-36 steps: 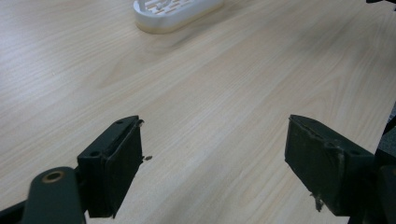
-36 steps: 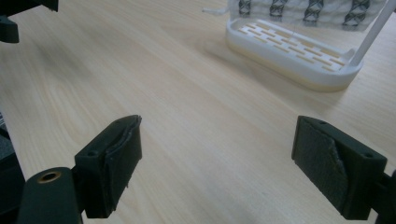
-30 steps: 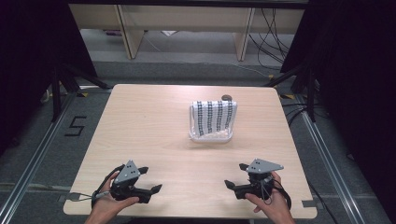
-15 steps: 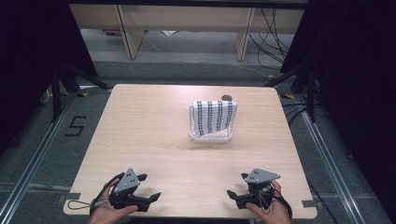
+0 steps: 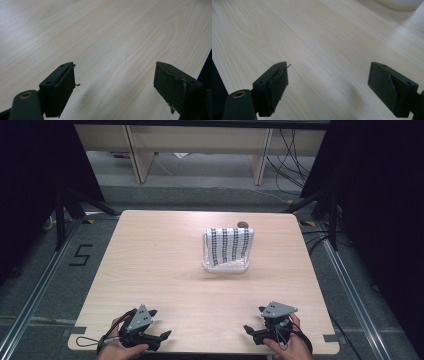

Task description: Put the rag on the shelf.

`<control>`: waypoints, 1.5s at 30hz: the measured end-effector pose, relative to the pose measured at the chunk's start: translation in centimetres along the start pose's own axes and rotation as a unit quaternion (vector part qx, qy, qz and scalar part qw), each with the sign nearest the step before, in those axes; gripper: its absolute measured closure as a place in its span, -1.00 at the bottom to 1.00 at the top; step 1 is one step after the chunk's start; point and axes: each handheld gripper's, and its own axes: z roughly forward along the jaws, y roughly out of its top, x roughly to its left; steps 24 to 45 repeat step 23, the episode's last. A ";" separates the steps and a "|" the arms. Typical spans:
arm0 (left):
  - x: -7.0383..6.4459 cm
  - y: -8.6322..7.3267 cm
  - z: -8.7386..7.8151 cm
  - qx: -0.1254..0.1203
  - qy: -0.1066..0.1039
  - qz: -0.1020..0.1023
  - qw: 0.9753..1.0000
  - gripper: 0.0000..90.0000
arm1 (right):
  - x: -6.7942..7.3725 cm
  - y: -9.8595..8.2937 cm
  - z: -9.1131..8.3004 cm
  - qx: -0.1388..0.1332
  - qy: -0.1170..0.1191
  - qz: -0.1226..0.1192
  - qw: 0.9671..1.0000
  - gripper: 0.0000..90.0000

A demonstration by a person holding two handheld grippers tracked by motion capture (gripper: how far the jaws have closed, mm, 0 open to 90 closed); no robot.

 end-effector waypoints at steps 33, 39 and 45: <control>0.4 -0.2 0.0 -0.003 0.001 -0.019 1.000 -0.63 | 0.0 0.1 -0.2 0.001 -0.003 0.009 1.000 -0.62; 0.4 -0.2 0.0 -0.003 0.001 -0.019 1.000 -0.63 | 0.0 0.1 -0.2 0.001 -0.003 0.009 1.000 -0.62; 0.4 -0.2 0.0 -0.003 0.001 -0.019 1.000 -0.63 | 0.0 0.1 -0.2 0.001 -0.003 0.009 1.000 -0.62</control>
